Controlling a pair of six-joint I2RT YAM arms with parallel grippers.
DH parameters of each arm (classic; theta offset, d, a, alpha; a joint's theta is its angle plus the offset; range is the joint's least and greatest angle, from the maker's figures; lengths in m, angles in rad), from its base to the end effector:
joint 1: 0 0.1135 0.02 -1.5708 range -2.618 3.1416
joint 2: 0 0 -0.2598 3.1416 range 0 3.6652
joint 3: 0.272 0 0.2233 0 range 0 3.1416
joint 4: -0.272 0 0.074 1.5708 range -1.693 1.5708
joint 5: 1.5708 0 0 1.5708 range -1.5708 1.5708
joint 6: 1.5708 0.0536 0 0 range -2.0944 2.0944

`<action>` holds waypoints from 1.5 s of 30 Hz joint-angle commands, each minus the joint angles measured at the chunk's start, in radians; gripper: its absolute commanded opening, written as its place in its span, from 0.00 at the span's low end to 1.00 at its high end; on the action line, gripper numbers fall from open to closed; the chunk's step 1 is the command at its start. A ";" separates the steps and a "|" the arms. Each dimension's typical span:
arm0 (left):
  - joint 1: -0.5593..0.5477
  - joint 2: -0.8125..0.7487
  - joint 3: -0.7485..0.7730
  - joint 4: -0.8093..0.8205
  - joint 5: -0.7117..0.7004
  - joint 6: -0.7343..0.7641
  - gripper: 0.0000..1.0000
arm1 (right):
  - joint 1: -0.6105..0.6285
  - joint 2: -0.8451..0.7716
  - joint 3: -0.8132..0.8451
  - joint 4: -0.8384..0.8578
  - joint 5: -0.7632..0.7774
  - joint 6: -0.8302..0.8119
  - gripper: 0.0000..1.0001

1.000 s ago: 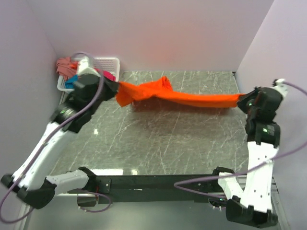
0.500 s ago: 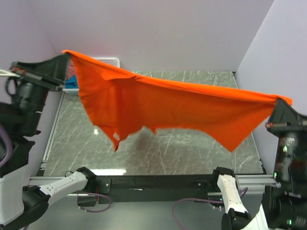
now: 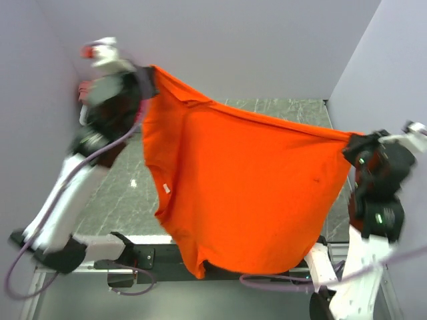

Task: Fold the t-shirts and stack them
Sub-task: Flatten the tshirt out

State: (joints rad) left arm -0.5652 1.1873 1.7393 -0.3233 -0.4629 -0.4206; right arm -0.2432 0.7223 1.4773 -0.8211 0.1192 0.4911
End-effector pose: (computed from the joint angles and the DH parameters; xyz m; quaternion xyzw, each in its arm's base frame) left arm 0.1760 -0.0833 0.5460 -0.1355 0.6166 -0.2350 0.7390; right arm 0.0640 -0.0225 0.4679 0.2996 0.6656 0.0412 0.6823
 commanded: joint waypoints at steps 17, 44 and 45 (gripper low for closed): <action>0.154 1.154 0.519 0.036 0.313 0.100 0.00 | -0.025 0.928 -0.171 0.484 -0.027 -0.143 0.00; 0.073 -0.236 -0.268 0.104 0.101 -0.041 0.00 | -0.025 -0.076 -0.063 0.080 -0.230 -0.076 0.00; 0.073 -0.297 -0.256 0.099 0.115 -0.043 0.00 | -0.025 -0.093 -0.037 0.071 -0.234 -0.068 0.00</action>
State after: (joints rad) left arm -0.4953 0.9878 1.4879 -0.2607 -0.3386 -0.4820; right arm -0.2607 0.6903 1.3415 -0.6838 -0.0719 0.4076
